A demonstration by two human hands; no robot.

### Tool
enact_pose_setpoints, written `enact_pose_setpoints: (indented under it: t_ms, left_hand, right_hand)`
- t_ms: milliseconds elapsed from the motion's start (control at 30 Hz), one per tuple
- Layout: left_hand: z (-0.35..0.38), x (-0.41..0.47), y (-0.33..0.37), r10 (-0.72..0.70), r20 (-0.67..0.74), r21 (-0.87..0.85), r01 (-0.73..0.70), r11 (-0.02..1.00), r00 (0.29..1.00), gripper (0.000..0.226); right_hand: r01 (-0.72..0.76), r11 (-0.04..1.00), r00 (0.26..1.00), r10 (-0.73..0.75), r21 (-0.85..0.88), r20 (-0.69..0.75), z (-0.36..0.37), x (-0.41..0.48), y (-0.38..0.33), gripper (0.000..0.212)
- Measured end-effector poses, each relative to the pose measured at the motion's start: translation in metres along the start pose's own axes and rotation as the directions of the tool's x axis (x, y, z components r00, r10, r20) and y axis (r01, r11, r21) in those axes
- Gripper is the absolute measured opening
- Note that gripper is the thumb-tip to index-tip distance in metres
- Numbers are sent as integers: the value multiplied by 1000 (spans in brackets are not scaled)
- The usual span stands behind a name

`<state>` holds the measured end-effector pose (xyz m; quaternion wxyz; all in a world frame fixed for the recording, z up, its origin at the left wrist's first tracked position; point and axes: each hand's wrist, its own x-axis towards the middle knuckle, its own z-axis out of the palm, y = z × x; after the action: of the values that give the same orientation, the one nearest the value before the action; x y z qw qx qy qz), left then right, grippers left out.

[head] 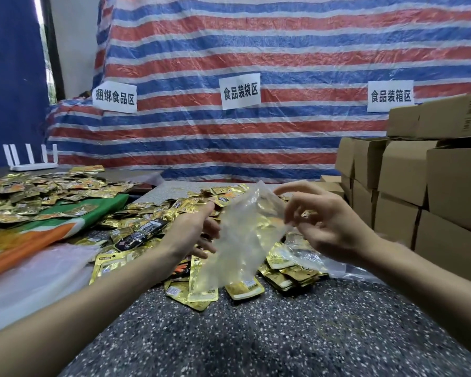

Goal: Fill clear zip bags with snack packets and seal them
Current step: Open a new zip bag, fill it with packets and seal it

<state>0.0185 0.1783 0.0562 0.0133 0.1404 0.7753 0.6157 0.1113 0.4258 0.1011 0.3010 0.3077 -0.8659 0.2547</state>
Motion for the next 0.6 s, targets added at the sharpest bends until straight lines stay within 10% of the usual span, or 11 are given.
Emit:
enact_pose_setpoints:
  t_ms: [133, 233, 400, 600]
  left_hand:
    - [-2, 16, -38, 68, -81, 772, 20, 635, 994, 33]
    - [5, 23, -69, -78, -129, 882, 150, 446, 989, 41]
    - [21, 32, -96, -190, -214, 883, 272, 381, 958, 59]
    - [25, 37, -93, -256, -274, 707, 375, 599, 927, 33]
  right_hand:
    - [96, 987, 995, -98, -131, -7, -1, -3, 6, 16]
    - [120, 982, 993, -121, -143, 6, 1, -7, 6, 18]
    - [109, 972, 993, -117, -206, -26, 2, -10, 10, 12]
    - [169, 946, 980, -191, -275, -56, -4, -15, 5, 12]
